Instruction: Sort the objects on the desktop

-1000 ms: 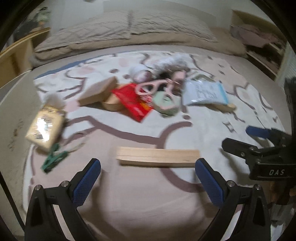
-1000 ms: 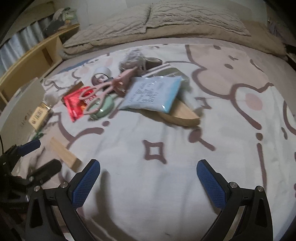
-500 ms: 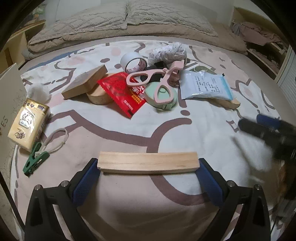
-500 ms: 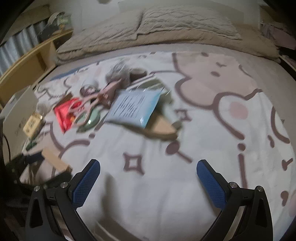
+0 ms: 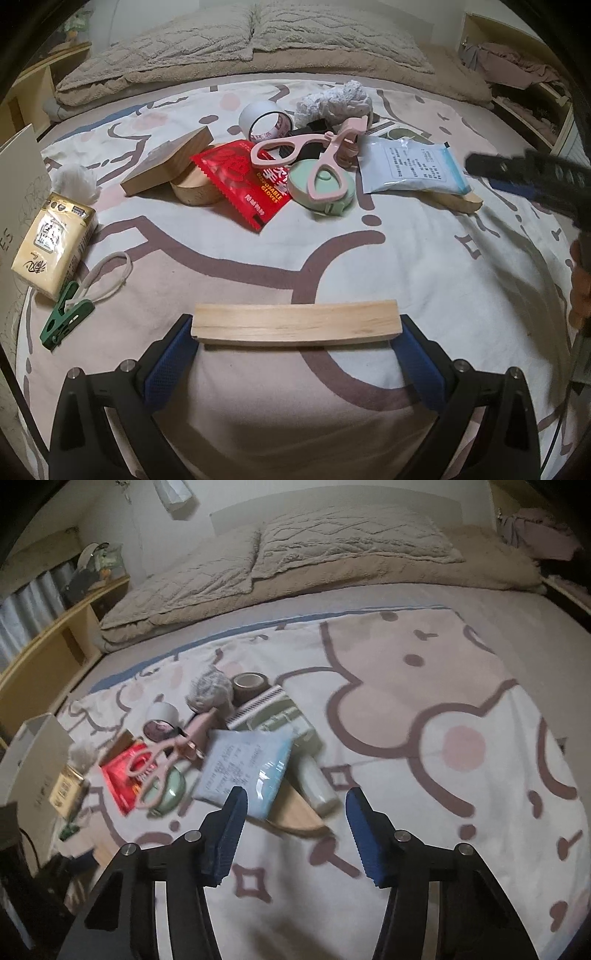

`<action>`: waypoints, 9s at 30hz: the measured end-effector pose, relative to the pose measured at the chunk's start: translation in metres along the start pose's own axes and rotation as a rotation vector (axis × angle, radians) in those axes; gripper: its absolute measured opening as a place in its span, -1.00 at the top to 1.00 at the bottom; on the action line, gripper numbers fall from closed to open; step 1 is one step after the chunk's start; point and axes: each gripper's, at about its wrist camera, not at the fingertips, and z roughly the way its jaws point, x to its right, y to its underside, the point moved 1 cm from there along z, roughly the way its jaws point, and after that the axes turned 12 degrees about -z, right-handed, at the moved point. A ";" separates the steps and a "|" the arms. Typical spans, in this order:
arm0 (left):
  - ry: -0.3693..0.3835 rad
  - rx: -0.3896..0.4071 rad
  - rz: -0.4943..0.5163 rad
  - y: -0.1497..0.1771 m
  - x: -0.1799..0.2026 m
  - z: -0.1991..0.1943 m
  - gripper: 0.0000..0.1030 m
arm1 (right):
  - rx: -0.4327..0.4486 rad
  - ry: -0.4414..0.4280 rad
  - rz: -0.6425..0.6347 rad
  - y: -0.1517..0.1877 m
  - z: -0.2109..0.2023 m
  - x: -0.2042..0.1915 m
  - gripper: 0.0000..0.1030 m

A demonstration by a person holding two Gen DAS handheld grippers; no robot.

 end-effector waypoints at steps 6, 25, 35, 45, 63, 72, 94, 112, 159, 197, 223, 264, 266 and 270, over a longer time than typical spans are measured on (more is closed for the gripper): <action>0.017 0.019 -0.006 0.001 -0.001 0.000 -1.00 | -0.015 -0.027 0.023 -0.011 0.016 -0.004 0.33; 0.029 0.024 -0.011 0.000 -0.003 0.001 -1.00 | -0.040 -0.124 0.097 0.027 -0.004 -0.001 0.94; 0.026 0.026 -0.007 0.001 -0.003 0.000 -1.00 | -0.028 -0.084 0.109 0.050 -0.038 0.015 0.96; 0.027 0.026 -0.007 0.002 -0.003 0.000 -1.00 | -0.002 0.084 0.138 0.051 -0.051 0.055 0.97; 0.028 0.027 -0.005 0.003 -0.002 0.000 -1.00 | -0.044 -0.155 -0.011 0.017 -0.011 -0.026 0.96; 0.033 0.011 -0.018 0.001 -0.003 0.001 -1.00 | -0.152 -0.097 -0.004 0.029 0.018 -0.033 0.96; 0.022 -0.025 -0.064 -0.005 -0.003 0.002 -1.00 | -0.059 0.170 0.075 0.052 -0.058 0.039 -0.77; 0.014 0.002 -0.047 -0.002 -0.001 0.003 -1.00 | -0.199 0.190 0.010 0.051 -0.002 0.035 -1.00; 0.007 0.059 -0.024 0.004 0.002 -0.002 -0.94 | -0.025 0.249 -0.156 0.068 -0.010 0.002 -0.56; 0.054 0.196 -0.060 -0.026 -0.016 -0.106 -0.93 | 0.101 0.106 -0.285 0.028 -0.098 -0.072 -0.56; 0.020 0.320 -0.099 -0.047 -0.067 -0.225 -0.93 | 0.154 0.024 -0.324 -0.013 -0.180 -0.146 -0.56; -0.255 0.534 -0.232 -0.100 -0.247 -0.341 -0.93 | 0.282 -0.117 -0.429 -0.096 -0.186 -0.310 -0.56; -0.268 0.536 -0.237 -0.100 -0.253 -0.339 -0.93 | 0.278 -0.126 -0.443 -0.097 -0.181 -0.320 -0.56; -0.290 0.525 -0.259 -0.098 -0.265 -0.336 -0.93 | 0.261 -0.155 -0.466 -0.098 -0.172 -0.334 -0.57</action>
